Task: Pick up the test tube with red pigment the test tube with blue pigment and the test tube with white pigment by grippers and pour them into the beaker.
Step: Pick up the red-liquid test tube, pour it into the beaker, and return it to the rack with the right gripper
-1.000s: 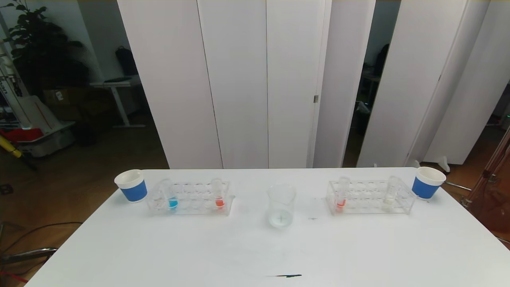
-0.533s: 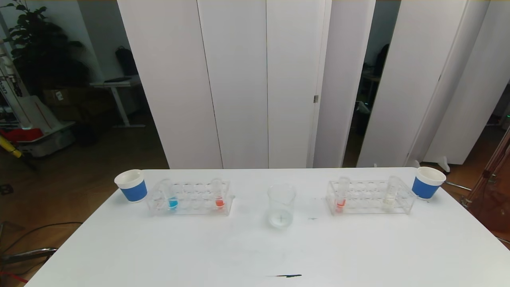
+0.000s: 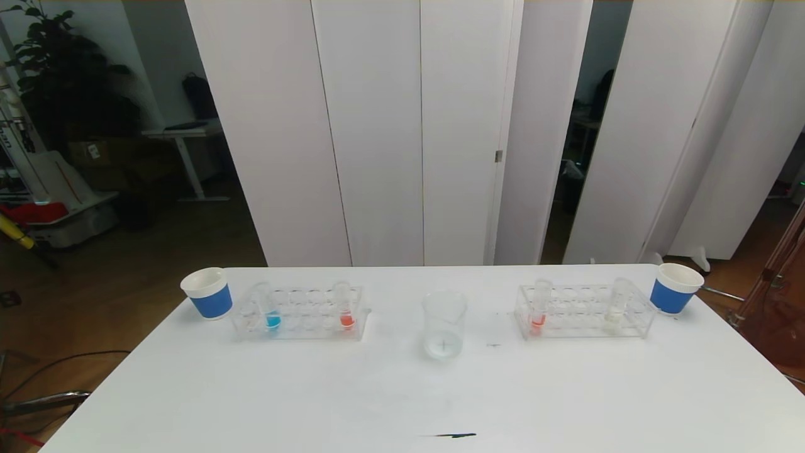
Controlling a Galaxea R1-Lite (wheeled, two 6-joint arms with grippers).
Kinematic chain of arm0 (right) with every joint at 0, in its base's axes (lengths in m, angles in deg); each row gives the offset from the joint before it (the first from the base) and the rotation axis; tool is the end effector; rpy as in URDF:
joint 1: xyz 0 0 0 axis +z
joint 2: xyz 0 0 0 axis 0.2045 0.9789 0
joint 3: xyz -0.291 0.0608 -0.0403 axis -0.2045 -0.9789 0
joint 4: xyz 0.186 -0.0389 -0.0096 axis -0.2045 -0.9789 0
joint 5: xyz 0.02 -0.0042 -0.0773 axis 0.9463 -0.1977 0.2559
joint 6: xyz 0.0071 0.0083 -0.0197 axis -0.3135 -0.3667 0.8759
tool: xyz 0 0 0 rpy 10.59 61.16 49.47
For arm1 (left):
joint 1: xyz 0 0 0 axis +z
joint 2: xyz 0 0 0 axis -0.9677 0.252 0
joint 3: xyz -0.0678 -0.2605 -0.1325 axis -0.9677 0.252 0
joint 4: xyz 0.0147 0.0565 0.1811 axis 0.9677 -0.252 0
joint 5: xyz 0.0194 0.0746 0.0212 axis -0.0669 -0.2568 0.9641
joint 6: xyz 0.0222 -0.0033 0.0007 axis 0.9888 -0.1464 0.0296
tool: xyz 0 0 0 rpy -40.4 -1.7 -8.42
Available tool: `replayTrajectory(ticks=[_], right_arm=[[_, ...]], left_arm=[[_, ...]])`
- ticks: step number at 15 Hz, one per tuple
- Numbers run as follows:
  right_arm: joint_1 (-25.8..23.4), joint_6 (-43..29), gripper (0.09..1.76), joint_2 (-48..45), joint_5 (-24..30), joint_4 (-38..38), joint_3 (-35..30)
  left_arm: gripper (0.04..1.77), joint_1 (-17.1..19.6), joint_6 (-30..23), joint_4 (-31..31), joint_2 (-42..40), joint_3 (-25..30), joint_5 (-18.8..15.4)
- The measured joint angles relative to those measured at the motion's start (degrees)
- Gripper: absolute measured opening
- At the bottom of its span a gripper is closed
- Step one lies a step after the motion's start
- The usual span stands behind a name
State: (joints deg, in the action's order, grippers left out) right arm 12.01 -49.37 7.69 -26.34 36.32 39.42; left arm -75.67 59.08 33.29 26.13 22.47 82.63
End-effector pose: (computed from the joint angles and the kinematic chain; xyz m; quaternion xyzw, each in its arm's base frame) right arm -0.0316 -0.0006 0.0789 0.0166 0.0620 -0.0107 0.9979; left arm -0.0232 -0.0003 0.0757 0.0295 -0.0010 -0.0108 0.9995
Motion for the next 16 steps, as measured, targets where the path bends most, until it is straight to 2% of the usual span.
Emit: replayTrajectory(ticks=[16], right_arm=[[-0.1, 0.0, 1.75, 0.0, -0.8, 0.1, 0.1]], left_arm=[[1.75, 0.0, 0.0, 0.0, 0.0, 0.0, 0.0]])
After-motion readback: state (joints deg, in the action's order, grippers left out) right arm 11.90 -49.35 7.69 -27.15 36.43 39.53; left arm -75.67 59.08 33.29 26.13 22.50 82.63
